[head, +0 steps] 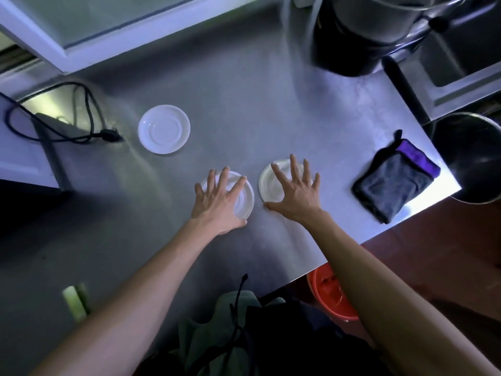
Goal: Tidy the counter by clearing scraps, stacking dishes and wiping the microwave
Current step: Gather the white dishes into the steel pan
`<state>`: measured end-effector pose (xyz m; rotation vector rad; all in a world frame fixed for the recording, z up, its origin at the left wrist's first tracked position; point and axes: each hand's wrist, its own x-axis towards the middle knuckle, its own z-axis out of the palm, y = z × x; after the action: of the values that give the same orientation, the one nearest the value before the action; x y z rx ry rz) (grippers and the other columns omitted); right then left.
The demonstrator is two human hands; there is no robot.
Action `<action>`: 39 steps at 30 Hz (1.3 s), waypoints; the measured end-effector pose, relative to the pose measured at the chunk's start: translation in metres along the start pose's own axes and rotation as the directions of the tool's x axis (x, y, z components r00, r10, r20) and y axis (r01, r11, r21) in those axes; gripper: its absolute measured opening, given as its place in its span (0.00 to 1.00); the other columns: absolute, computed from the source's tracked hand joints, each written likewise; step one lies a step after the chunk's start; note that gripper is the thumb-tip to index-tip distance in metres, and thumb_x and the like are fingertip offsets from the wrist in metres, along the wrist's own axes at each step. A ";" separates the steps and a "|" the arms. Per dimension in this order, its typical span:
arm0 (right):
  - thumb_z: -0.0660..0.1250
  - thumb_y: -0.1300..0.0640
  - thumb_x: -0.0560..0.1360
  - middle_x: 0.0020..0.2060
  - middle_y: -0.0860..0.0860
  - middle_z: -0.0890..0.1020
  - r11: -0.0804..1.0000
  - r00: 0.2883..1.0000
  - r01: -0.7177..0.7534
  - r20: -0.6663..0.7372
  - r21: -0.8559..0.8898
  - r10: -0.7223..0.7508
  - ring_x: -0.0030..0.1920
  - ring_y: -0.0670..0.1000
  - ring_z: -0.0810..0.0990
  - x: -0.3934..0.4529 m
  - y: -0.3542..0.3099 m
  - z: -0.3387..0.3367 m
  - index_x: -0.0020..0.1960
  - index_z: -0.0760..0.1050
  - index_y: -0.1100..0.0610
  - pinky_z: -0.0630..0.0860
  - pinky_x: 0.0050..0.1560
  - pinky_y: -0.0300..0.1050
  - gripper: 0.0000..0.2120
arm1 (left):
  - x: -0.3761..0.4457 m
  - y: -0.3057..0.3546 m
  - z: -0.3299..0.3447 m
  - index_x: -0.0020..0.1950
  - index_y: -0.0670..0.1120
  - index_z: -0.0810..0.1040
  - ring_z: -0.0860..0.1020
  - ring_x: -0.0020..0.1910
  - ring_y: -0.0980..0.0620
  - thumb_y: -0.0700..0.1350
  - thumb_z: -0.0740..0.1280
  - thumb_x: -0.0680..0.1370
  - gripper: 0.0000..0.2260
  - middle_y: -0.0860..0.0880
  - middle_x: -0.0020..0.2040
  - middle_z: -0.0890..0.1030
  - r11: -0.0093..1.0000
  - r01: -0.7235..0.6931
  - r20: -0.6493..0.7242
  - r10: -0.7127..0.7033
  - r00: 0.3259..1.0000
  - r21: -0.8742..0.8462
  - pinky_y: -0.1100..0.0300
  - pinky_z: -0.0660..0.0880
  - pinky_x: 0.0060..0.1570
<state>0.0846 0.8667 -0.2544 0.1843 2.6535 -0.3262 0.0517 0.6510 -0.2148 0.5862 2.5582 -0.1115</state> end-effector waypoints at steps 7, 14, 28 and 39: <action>0.68 0.24 0.60 0.80 0.52 0.40 0.997 0.996 0.047 0.073 -0.066 -0.042 0.78 0.65 0.39 0.013 -0.005 -0.003 0.79 0.40 0.40 0.50 0.73 0.70 0.59 | 0.002 0.000 0.002 0.77 0.60 0.49 0.47 0.76 0.38 0.70 0.72 0.62 0.50 0.47 0.78 0.46 1.000 0.014 -0.010 -0.013 1.000 0.019 0.35 0.61 0.67; 0.68 0.27 0.59 0.78 0.52 0.49 0.992 0.994 0.106 0.038 -0.067 -0.103 0.77 0.64 0.49 0.007 -0.026 -0.004 0.77 0.48 0.40 0.60 0.68 0.65 0.53 | -0.011 -0.012 0.006 0.76 0.61 0.49 0.46 0.76 0.38 0.69 0.71 0.61 0.50 0.48 0.77 0.46 0.996 0.080 -0.050 -0.082 0.995 -0.040 0.35 0.60 0.67; 0.66 0.25 0.63 0.79 0.51 0.49 0.935 0.938 0.328 -0.068 -0.131 -0.339 0.76 0.63 0.49 -0.027 -0.122 -0.027 0.77 0.49 0.39 0.60 0.68 0.65 0.50 | -0.101 -0.080 0.010 0.77 0.59 0.50 0.50 0.75 0.39 0.69 0.72 0.63 0.49 0.47 0.77 0.49 0.958 0.250 -0.178 -0.273 0.945 -0.141 0.36 0.63 0.66; 0.67 0.26 0.62 0.78 0.51 0.51 0.893 0.892 0.411 -0.123 -0.185 -0.436 0.75 0.62 0.53 -0.089 -0.224 -0.002 0.77 0.50 0.39 0.62 0.66 0.64 0.51 | -0.201 -0.149 0.058 0.75 0.59 0.53 0.53 0.74 0.38 0.69 0.72 0.61 0.48 0.46 0.77 0.50 0.913 0.313 -0.257 -0.379 0.889 -0.262 0.36 0.64 0.65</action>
<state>0.1214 0.6447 -0.1681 -0.4480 2.8487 -0.2471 0.1711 0.4279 -0.1696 0.0552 2.9018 0.1433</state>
